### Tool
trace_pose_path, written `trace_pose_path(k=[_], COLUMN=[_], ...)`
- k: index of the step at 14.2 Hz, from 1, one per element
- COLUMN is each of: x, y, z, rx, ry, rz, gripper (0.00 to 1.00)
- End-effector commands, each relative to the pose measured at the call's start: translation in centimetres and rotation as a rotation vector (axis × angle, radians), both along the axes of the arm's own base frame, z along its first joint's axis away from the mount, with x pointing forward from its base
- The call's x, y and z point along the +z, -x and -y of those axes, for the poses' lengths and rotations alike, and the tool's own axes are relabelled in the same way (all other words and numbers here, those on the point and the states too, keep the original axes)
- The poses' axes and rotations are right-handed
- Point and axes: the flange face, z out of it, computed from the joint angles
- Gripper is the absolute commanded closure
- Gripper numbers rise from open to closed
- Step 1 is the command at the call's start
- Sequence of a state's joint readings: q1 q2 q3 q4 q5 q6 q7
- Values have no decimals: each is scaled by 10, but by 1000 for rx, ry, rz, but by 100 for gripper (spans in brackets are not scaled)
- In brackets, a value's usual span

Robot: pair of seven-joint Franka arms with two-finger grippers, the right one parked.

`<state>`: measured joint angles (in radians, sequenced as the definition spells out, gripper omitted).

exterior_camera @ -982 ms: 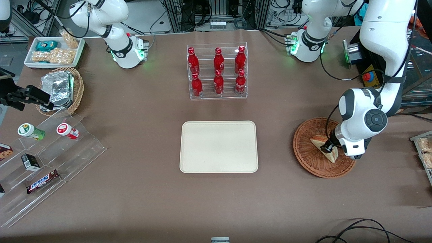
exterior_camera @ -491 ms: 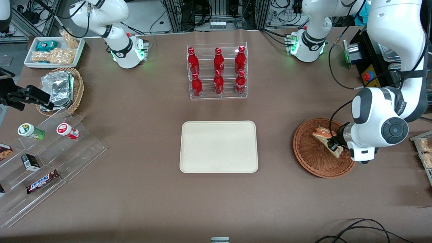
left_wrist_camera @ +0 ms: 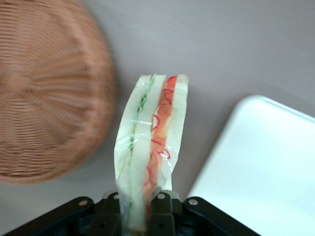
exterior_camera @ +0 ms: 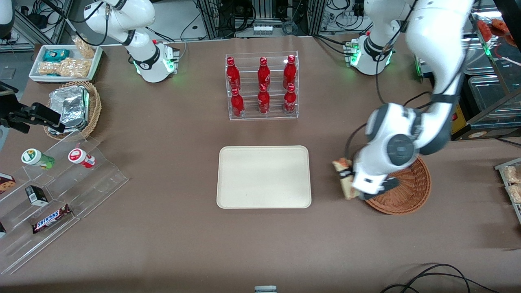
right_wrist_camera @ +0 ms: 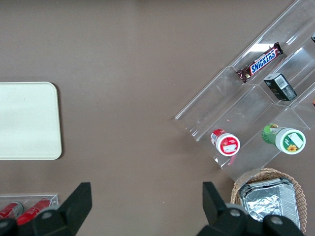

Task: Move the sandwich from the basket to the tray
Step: 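Lift the sandwich and carry it with the left gripper over the tray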

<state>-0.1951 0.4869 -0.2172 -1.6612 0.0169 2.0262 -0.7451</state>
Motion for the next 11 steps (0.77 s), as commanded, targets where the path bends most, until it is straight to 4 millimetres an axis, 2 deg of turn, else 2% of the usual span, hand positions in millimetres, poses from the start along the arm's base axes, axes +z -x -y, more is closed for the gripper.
trace_pose_path(k=[1,4,5,6,8,9,11], x=[-18,-20,-22,-26,-30,-37,-51], y=[9,22,27,36,51,59,62], z=[91,140,168,187,217,230,239], rx=[-126,-174,-191,-205,-233,-228,-249], ry=[15,47,69,79,104,104,76], rz=[39,76,107,120,145,142,148], gripper=[91,91,91,91,91,91,91])
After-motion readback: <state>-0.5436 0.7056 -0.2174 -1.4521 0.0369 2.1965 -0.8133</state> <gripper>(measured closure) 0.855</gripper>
